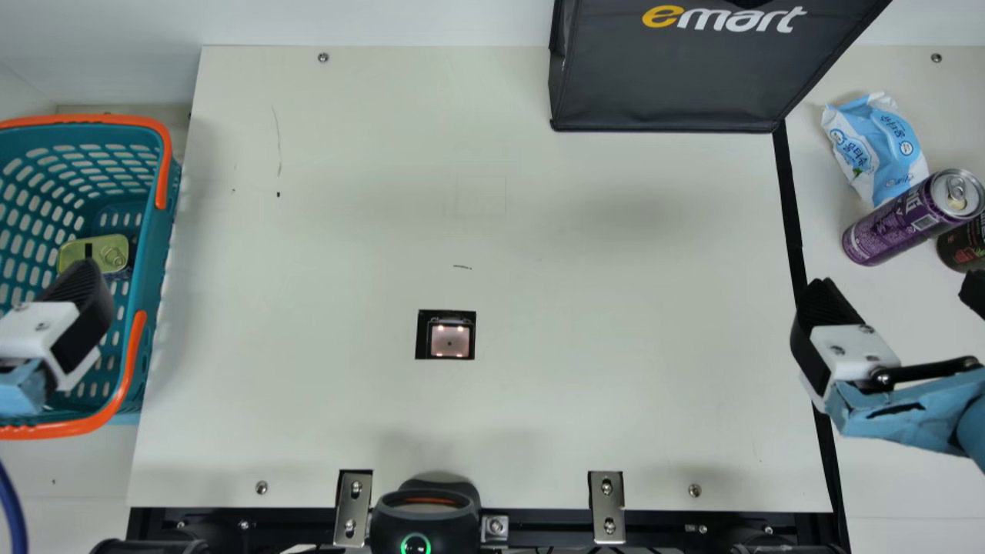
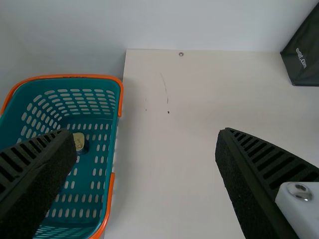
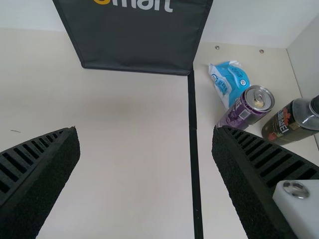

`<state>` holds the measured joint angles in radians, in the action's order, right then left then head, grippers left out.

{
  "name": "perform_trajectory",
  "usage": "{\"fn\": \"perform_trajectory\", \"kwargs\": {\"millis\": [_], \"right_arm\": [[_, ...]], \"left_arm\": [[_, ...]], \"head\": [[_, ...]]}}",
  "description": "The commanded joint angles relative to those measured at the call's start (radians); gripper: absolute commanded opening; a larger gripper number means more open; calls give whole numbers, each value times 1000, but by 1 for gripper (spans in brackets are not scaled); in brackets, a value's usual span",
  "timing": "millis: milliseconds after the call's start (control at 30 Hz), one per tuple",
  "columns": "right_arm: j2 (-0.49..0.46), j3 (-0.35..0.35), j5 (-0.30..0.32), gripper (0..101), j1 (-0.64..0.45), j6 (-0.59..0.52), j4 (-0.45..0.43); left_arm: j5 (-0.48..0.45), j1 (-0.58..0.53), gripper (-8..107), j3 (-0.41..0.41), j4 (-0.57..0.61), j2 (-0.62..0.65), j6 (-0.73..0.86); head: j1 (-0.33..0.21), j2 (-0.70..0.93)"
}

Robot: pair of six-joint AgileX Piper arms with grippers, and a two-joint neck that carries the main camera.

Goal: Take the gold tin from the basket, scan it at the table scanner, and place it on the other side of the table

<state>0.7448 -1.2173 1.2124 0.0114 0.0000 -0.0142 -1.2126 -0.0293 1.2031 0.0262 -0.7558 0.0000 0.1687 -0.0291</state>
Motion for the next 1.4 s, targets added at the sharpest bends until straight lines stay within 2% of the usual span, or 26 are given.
{"fn": "perform_trajectory", "kwargs": {"millis": [0, 467, 1033, 1367], "right_arm": [[0, 0, 0, 95, 0, 0, 0], [0, 0, 0, 95, 0, 0, 0], [0, 0, 0, 95, 0, 0, 0], [0, 0, 0, 95, 0, 0, 0]], "left_arm": [[0, 0, 90, 0, 0, 0, 0], [0, 0, 90, 0, 0, 0, 0], [1, 1, 90, 0, -1, -2, -3], [55, 110, 90, -8, -38, -44, -96]], "head": [[-30, 25], [-30, 351], [-30, 351], [-30, 351]]}}
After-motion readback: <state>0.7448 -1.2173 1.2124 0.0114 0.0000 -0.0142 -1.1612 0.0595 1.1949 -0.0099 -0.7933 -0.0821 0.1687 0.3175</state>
